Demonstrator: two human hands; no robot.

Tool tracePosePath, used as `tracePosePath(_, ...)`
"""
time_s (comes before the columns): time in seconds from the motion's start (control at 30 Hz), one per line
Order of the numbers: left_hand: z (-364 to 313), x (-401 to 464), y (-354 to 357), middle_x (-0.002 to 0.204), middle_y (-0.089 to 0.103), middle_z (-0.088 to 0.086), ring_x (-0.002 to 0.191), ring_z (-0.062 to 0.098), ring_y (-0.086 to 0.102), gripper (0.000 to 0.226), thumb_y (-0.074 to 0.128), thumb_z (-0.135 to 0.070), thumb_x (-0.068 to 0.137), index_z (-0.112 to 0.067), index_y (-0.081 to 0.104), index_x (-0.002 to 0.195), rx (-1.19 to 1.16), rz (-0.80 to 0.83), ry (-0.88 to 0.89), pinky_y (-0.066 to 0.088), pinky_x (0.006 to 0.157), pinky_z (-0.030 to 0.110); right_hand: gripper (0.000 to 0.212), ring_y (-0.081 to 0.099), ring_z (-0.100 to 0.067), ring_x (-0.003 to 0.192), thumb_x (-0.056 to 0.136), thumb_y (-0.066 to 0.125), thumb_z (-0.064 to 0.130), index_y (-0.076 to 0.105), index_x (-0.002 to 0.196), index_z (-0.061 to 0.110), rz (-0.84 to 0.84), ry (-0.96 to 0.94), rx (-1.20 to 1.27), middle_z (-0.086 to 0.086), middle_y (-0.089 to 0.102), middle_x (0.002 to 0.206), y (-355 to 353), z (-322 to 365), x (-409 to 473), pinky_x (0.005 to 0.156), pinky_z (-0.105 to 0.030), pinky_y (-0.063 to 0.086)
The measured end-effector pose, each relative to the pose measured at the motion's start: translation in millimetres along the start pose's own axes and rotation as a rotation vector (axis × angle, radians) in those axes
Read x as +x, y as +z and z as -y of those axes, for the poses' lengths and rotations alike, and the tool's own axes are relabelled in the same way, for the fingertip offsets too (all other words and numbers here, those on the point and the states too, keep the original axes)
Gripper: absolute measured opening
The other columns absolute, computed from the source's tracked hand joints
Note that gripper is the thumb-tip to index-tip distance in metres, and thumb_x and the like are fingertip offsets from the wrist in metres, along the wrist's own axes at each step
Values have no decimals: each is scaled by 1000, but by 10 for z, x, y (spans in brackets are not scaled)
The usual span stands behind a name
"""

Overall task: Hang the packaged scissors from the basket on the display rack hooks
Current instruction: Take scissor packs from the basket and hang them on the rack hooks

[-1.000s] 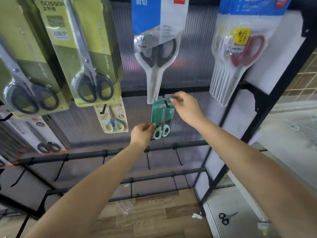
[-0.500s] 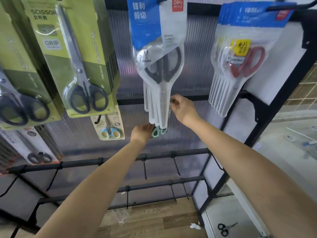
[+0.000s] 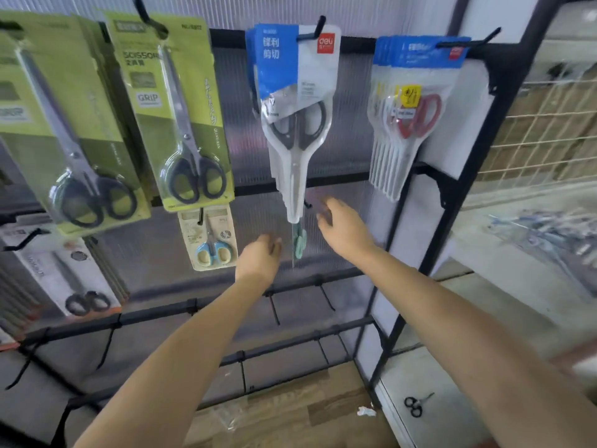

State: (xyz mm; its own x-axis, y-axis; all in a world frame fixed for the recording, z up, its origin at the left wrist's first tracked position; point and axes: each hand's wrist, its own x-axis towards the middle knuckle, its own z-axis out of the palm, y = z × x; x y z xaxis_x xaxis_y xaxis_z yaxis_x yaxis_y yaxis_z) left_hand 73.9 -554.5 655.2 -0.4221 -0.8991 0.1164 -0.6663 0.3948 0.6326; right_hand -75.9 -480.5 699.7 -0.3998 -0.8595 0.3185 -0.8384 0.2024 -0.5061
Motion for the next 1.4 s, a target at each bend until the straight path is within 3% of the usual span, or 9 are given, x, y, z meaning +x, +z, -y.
tracePosePath(0.1, -9, -222, -7, 88, 56, 16, 90, 34, 55, 30, 36, -30, 100, -5, 45, 86, 21, 44, 82, 37, 69, 34, 40, 47, -24, 124, 99, 42, 23, 42, 137, 9, -24, 90, 8, -9, 49, 137, 0, 38, -397, 97, -33, 38)
tracePosePath(0.27, -199, -749, 149, 91, 56, 19, 92, 37, 54, 30, 37, -30, 100, -6, 44, 83, -12, 167, 225, 35, 67, 35, 40, 49, -29, 122, 98, 44, 21, 45, 135, 8, -68, 272, -13, -13, 51, 134, -97, -33, -1290, 100, -37, 39)
tracePosePath(0.5, -787, -1663, 636, 116, 59, 25, 111, 39, 53, 35, 39, -26, 100, 3, 54, 113, -11, 417, 510, 40, 87, 39, 39, 48, -32, 123, 97, 45, 19, 46, 134, 8, -180, 599, -87, -14, 50, 133, -459, -327, -2628, 101, -35, 36)
tracePosePath(0.63, -1212, -2259, 957, 118, 59, 20, 112, 35, 52, 32, 41, -28, 99, -2, 54, 113, -13, 550, 677, 37, 87, 36, 41, 50, -32, 121, 97, 45, 18, 43, 136, 8, -264, 742, -127, -15, 52, 132, -804, -468, -3415, 98, -34, 37)
tracePosePath(0.9, -1734, -3402, 1475, 130, 54, 14, 120, 29, 49, 37, 38, -28, 100, -4, 51, 125, -2, 804, 943, 40, 96, 37, 30, 53, -33, 112, 95, 46, 16, 55, 121, 3, -431, 1045, -207, -17, 57, 123, -1284, -762, -4921, 89, -37, 40)
tracePosePath(1.1, -1467, -4097, 2055, 110, 61, 9, 98, 26, 56, 31, 38, -29, 100, -6, 56, 111, 151, 1009, 988, 46, 82, 38, 44, 44, -25, 127, 100, 39, 24, 37, 141, 9, -258, 1299, -97, -10, 45, 141, -957, -933, -5974, 100, -34, 38)
tracePosePath(1.17, -1336, -4294, 2265, 105, 61, 9, 96, 27, 57, 28, 39, -29, 99, -8, 57, 105, 217, 1077, 954, 47, 79, 37, 42, 48, -25, 122, 101, 38, 24, 38, 140, 9, -198, 1356, -29, -10, 47, 139, -795, -993, -6264, 97, -36, 43)
tracePosePath(1.33, -926, -4708, 2725, 116, 61, 16, 107, 30, 57, 32, 42, -23, 98, -7, 54, 124, 351, 1176, 842, 42, 86, 38, 40, 49, -23, 121, 101, 37, 24, 40, 138, 9, -107, 1498, 82, -8, 47, 138, -356, -1231, -6885, 96, -34, 42)
tracePosePath(1.4, -745, -4807, 2892, 120, 59, 16, 110, 31, 55, 34, 41, -24, 99, -9, 50, 129, 424, 1210, 839, 43, 88, 38, 30, 58, -25, 105, 100, 38, 22, 50, 125, 12, -86, 1544, 139, -8, 56, 121, -129, -1363, -7130, 85, -36, 49)
